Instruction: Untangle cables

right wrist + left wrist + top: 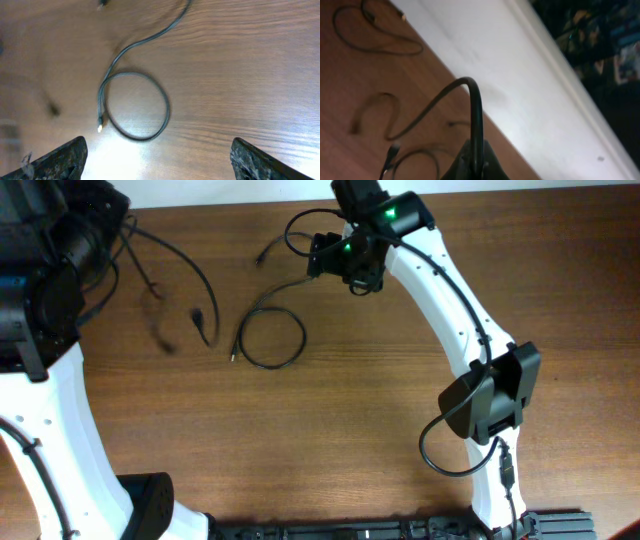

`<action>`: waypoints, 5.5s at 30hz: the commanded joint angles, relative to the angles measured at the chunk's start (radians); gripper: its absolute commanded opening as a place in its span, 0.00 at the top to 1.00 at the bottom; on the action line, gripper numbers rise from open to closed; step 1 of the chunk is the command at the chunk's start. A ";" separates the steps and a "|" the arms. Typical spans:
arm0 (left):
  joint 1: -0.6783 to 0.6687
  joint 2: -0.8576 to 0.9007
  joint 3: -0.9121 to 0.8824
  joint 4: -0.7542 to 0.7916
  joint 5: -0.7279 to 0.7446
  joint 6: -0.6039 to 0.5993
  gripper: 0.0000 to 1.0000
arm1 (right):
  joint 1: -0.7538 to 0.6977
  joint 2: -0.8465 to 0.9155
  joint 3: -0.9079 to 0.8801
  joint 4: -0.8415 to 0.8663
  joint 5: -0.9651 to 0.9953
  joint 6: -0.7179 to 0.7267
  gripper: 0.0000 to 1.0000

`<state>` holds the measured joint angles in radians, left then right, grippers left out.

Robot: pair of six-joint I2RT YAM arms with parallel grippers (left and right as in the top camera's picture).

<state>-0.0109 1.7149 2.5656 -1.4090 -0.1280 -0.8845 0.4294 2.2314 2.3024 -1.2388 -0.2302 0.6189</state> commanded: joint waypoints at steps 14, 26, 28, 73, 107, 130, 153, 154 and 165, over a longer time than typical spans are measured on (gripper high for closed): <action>-0.186 0.148 0.006 -0.018 0.267 -0.001 1.00 | 0.120 -0.327 0.047 0.145 -0.468 -0.657 0.25; -0.175 0.148 0.006 0.024 0.524 0.000 1.00 | 0.120 -0.325 0.043 0.121 -0.409 -0.656 0.78; -0.175 0.148 0.006 0.023 0.472 0.000 0.99 | 0.119 -0.325 0.043 0.121 -0.408 -0.656 0.83; 0.043 0.497 0.006 -0.272 1.370 -0.041 0.01 | 0.106 -0.493 0.047 0.611 -0.203 -0.477 0.96; 0.042 0.497 0.006 -0.268 1.507 -0.042 0.57 | 0.147 -0.546 0.045 0.713 -0.206 -0.558 0.96; -0.031 0.497 0.006 -0.246 1.702 -0.045 0.25 | 0.147 -0.534 0.044 0.692 -0.180 -0.562 0.96; -0.023 0.497 0.006 -0.170 1.451 -0.125 0.90 | 0.148 -0.534 0.044 0.678 -0.184 -0.559 0.96; -0.021 0.497 0.006 -0.170 1.451 -0.125 0.91 | 0.148 -0.534 0.044 0.678 -0.184 -0.559 0.96; -0.006 0.495 0.009 -0.098 0.942 0.010 1.00 | 0.145 -0.534 0.044 0.179 0.255 -0.560 0.87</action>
<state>-0.0196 2.2036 2.5694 -1.5326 0.8921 -0.9855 0.5678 1.6989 2.3486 -0.9379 -0.2253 0.0563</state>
